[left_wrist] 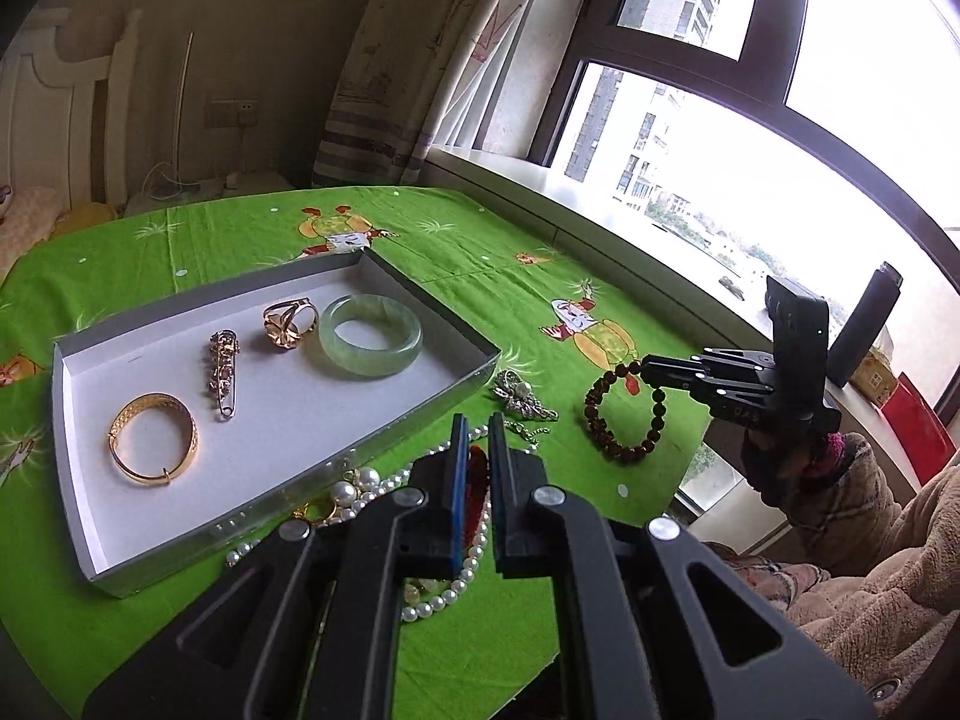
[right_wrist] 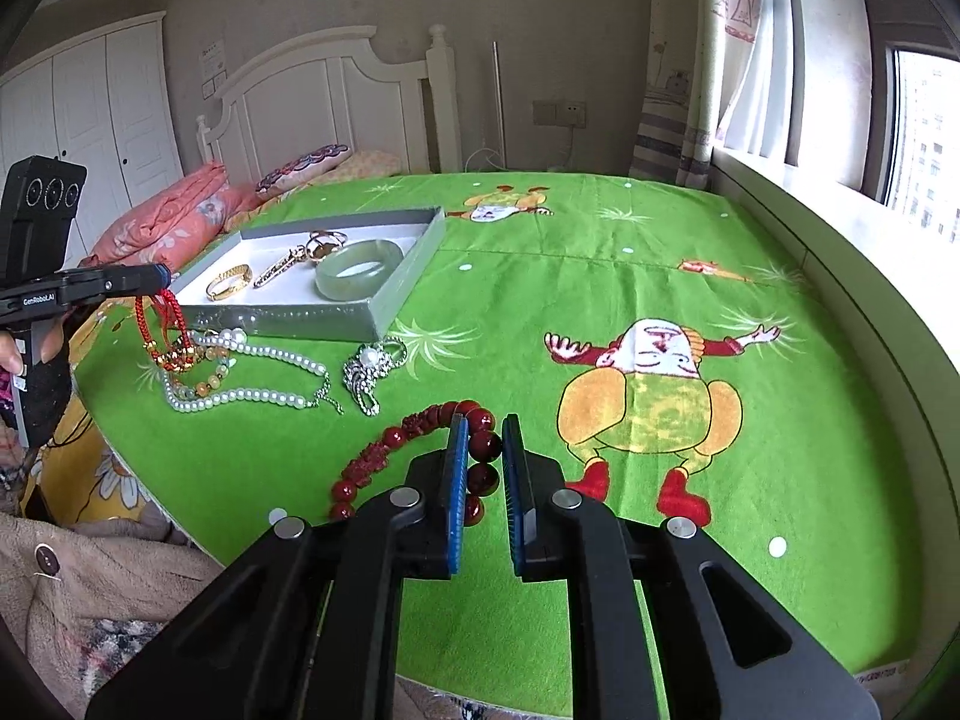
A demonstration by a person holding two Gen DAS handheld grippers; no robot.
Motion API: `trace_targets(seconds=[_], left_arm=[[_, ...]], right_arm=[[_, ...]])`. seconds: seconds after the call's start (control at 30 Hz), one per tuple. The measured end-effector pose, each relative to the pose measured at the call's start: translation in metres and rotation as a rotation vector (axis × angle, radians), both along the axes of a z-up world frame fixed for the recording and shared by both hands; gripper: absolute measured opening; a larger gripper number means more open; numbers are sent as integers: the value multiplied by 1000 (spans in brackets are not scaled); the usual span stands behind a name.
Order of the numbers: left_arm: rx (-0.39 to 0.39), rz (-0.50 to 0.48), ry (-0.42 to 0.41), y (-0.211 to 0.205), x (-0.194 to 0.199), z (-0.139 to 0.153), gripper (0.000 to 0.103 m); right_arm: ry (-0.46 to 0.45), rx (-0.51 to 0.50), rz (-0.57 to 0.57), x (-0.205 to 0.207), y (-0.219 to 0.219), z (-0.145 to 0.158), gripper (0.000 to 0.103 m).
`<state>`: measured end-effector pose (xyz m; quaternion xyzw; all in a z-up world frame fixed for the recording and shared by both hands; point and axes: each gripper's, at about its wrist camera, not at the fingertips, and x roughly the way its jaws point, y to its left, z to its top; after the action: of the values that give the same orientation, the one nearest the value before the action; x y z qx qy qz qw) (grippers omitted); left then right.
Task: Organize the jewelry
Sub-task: 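Carry the dark red bead bracelet into the tray while the left tool carries the red cord bracelet in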
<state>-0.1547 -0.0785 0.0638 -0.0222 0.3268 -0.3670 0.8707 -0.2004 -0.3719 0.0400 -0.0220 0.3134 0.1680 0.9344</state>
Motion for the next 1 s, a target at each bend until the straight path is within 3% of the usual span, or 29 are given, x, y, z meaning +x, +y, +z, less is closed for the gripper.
trace_targets(seconds=[0.37, 0.57, 1.0], left_arm=[[6, 10, -23, 2, -3, 2, 6], [22, 40, -34, 10, 0, 5, 6], [64, 201, -85, 59, 37, 34, 6]], right_arm=[[-124, -38, -8, -8, 14, 37, 12], [-143, -57, 12, -1, 27, 48, 12], [-227, -91, 208, 49, 131, 83, 12]])
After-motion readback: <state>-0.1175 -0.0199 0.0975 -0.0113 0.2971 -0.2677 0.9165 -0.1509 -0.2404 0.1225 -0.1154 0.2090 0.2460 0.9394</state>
